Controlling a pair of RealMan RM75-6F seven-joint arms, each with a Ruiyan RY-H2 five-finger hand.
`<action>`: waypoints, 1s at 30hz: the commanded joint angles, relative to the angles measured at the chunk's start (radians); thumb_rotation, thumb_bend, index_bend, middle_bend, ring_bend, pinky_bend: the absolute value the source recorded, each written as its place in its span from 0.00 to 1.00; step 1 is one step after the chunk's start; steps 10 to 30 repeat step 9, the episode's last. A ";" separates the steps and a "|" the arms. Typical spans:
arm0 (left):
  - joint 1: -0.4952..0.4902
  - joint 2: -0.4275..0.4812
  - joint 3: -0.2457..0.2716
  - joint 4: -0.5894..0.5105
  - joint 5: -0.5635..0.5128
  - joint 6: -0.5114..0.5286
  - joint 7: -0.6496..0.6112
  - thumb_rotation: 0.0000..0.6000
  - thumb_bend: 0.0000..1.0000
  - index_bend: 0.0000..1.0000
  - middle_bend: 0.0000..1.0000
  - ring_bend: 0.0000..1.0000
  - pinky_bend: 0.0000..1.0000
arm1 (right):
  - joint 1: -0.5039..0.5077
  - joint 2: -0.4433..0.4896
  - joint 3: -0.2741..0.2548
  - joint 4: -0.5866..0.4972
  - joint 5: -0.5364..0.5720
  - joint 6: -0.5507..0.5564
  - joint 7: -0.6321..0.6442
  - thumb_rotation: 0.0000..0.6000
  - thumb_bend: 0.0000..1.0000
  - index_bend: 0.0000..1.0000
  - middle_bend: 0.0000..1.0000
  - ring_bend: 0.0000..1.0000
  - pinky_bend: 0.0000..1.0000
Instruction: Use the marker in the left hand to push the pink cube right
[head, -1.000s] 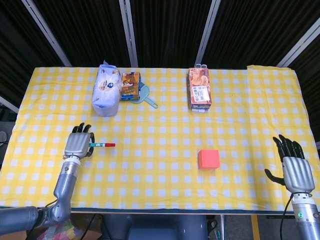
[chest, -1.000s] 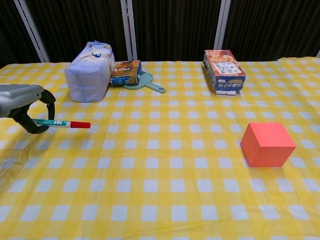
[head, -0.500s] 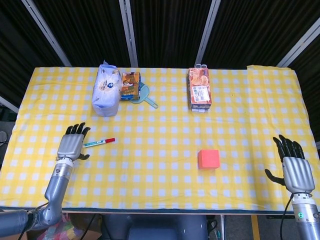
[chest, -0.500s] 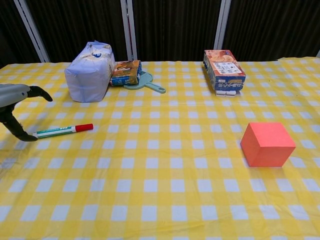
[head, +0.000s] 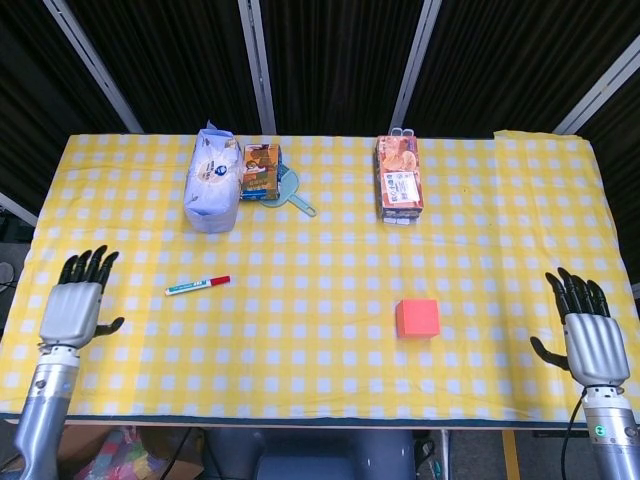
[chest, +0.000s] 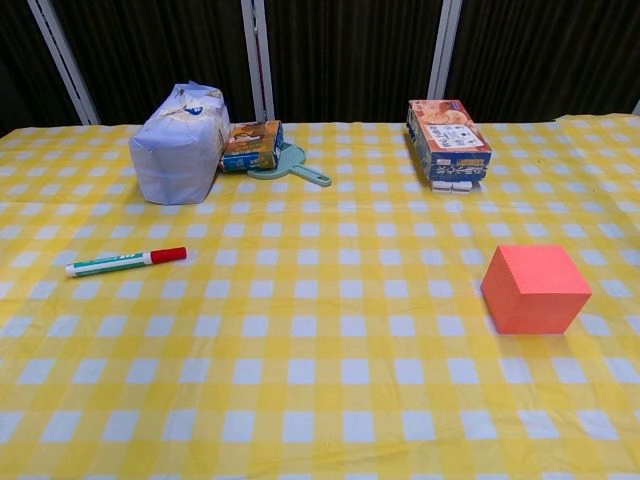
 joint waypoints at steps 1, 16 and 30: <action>0.087 0.062 0.057 0.031 0.098 0.093 -0.079 1.00 0.16 0.00 0.00 0.00 0.01 | -0.001 -0.007 -0.001 0.008 -0.014 0.013 -0.010 1.00 0.30 0.00 0.00 0.00 0.00; 0.171 0.097 0.072 0.089 0.154 0.143 -0.176 1.00 0.15 0.00 0.00 0.00 0.01 | 0.000 -0.019 0.001 0.015 -0.020 0.018 -0.016 1.00 0.30 0.00 0.00 0.00 0.00; 0.171 0.097 0.072 0.089 0.154 0.143 -0.176 1.00 0.15 0.00 0.00 0.00 0.01 | 0.000 -0.019 0.001 0.015 -0.020 0.018 -0.016 1.00 0.30 0.00 0.00 0.00 0.00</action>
